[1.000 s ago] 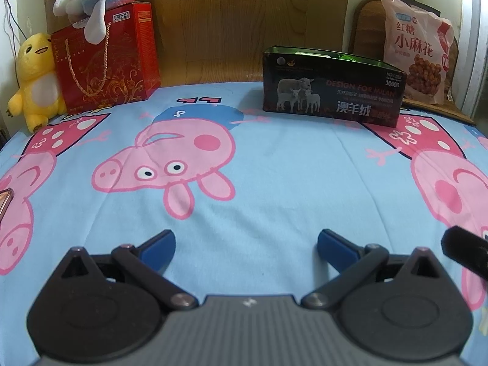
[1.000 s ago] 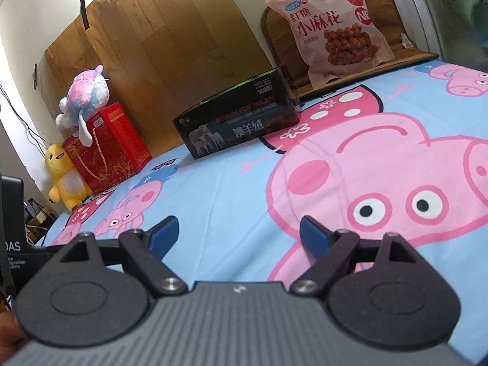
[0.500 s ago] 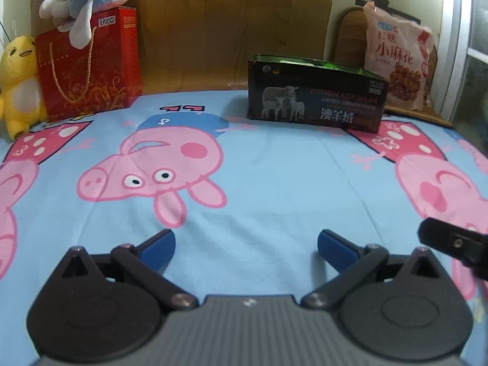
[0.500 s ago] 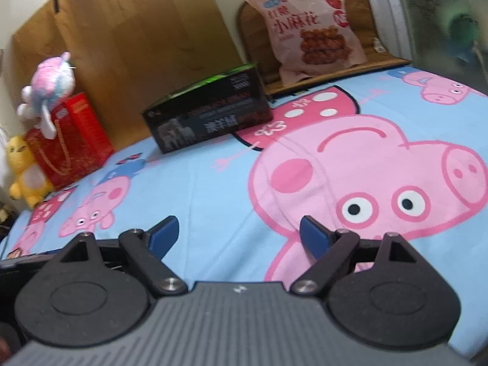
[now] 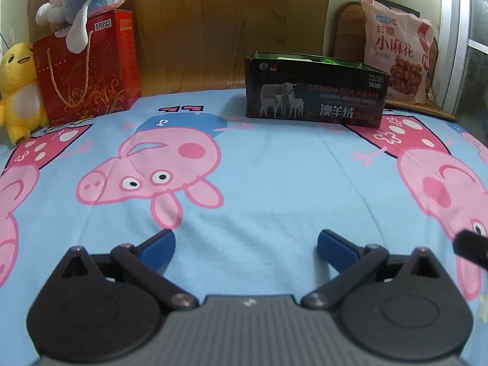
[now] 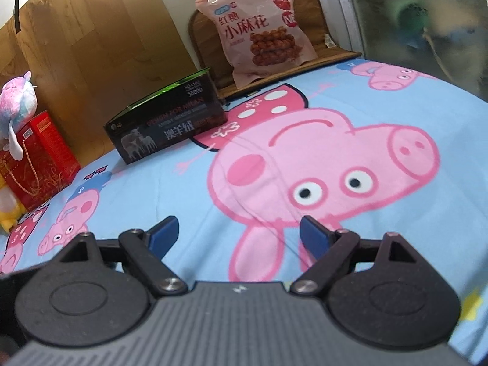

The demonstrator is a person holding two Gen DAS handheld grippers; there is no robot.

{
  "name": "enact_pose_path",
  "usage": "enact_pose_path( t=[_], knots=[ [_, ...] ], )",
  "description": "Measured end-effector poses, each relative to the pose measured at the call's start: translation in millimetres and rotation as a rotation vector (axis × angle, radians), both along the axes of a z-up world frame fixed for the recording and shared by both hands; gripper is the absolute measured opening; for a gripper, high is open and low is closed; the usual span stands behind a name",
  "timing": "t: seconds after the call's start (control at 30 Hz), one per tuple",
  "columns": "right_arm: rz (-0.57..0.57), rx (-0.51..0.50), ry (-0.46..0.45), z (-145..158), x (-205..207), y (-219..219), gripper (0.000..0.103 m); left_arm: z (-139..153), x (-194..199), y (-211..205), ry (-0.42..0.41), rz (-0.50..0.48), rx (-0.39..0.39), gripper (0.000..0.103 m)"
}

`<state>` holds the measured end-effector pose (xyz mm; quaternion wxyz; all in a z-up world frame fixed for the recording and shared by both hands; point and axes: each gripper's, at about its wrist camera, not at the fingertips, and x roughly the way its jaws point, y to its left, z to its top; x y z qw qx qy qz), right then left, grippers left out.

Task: Organize snacks

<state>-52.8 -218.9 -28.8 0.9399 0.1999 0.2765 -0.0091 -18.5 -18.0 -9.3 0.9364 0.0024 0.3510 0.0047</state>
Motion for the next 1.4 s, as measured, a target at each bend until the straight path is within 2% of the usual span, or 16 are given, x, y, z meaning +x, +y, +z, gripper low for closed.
enact_pose_path(
  t=[0.13,0.47,0.67,0.8,1.07,1.27,1.4],
  knots=[
    [0.071,-0.027,-0.027,0,3,-4,0.088,0,0,0,0.000,-0.002,0.000,0.103],
    [0.372,0.057,-0.094,-4,61,-19,0.090,-1,-1,-1,0.000,0.002,0.006,0.103],
    [0.490,0.202,-0.094,-7,86,-31,0.091,-1,-1,-2,0.001,0.003,0.008,0.103],
    [0.532,0.245,-0.091,-7,87,-32,0.092,0,-1,-1,0.001,0.004,0.009,0.103],
    [0.611,0.206,-0.100,-5,82,-26,0.092,0,-3,-1,-0.003,0.007,0.008,0.103],
    [0.586,0.260,-0.101,-9,83,-35,0.093,0,-2,-2,-0.001,0.012,0.012,0.103],
    [0.528,0.280,-0.115,-10,81,-42,0.095,0,-2,-2,-0.002,0.014,0.011,0.103]
  ],
)
